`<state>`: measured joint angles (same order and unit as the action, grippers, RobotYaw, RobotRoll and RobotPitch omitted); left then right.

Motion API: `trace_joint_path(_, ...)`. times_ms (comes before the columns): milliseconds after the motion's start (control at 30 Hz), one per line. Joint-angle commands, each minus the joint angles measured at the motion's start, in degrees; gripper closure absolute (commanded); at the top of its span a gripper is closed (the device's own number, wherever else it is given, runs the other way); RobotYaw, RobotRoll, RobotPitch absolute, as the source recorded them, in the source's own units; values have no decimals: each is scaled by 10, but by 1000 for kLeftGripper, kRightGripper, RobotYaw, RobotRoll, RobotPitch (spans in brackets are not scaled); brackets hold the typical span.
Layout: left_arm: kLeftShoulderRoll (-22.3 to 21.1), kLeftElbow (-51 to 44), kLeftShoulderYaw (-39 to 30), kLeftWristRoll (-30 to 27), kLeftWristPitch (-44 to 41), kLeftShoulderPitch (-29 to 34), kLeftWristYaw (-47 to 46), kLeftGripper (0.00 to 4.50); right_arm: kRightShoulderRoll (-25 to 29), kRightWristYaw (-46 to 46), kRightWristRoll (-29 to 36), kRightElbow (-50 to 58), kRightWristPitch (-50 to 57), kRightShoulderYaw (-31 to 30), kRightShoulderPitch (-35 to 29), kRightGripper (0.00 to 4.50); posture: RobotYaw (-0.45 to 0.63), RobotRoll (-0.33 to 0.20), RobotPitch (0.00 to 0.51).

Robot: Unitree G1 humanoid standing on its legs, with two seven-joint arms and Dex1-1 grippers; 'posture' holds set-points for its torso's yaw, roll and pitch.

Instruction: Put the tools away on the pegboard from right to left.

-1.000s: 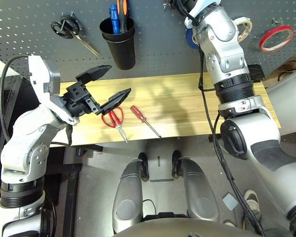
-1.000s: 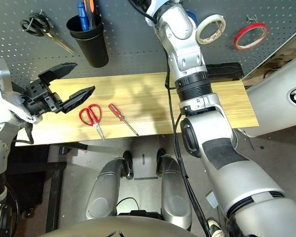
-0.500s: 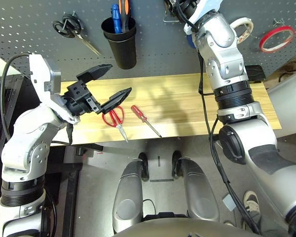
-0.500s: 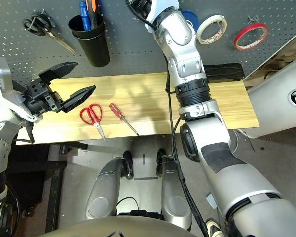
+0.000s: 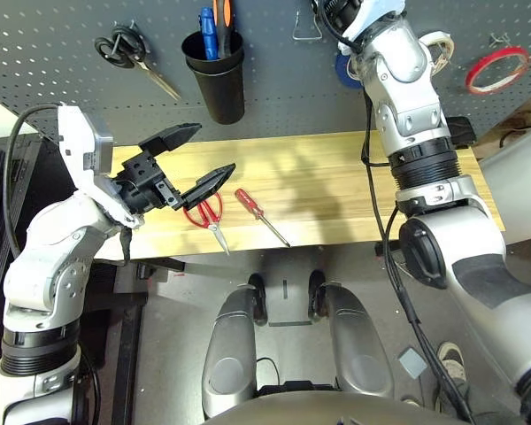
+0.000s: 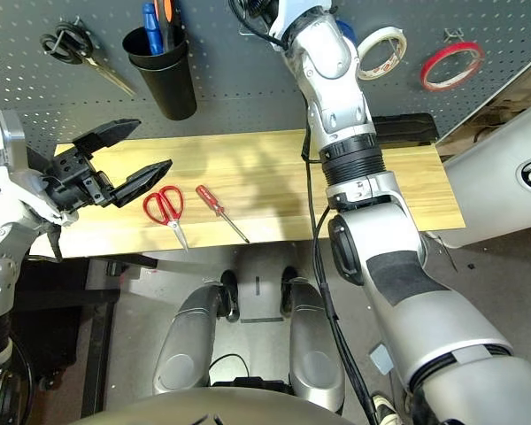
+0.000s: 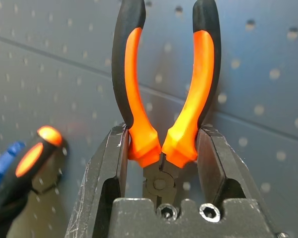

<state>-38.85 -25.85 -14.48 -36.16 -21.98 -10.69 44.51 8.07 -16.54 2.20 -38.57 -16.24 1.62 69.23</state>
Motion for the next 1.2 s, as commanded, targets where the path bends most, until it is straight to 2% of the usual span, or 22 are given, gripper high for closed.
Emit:
trace_joint_path(33, -6, -21, -4, -9, -8, 14, 0, 0, 0, 1, -11, -25, -42, -6, 8, 2404, 50, 0, 299)
trace_joint_path(433, -6, -48, -7, -22, -33, 28, -14, 0, 1, 4, -20, -105, -78, -5, 7, 2405, 71, 0, 319)
trace_joint_path(667, -2, -37, 5, -19, -31, 18, -14, 0, 11, -36, 21, -25, -28, 7, -26, 69, 49, 0, 319)
trace_joint_path(933, 10, -21, 23, -14, -30, 8, -18, 0, 57, -122, 136, 152, 156, 38, -56, 30, 17, 0, 304)
trace_joint_path(1033, 12, -9, 31, -9, -22, 1, -10, 0, 113, -177, 209, 225, 283, 61, -49, 30, 0, 0, 296)
trace_joint_path(1200, 4, 9, 40, 1, -18, 9, 6, 0, 214, -268, 310, 305, 499, 61, -68, 30, -13, 0, 289)
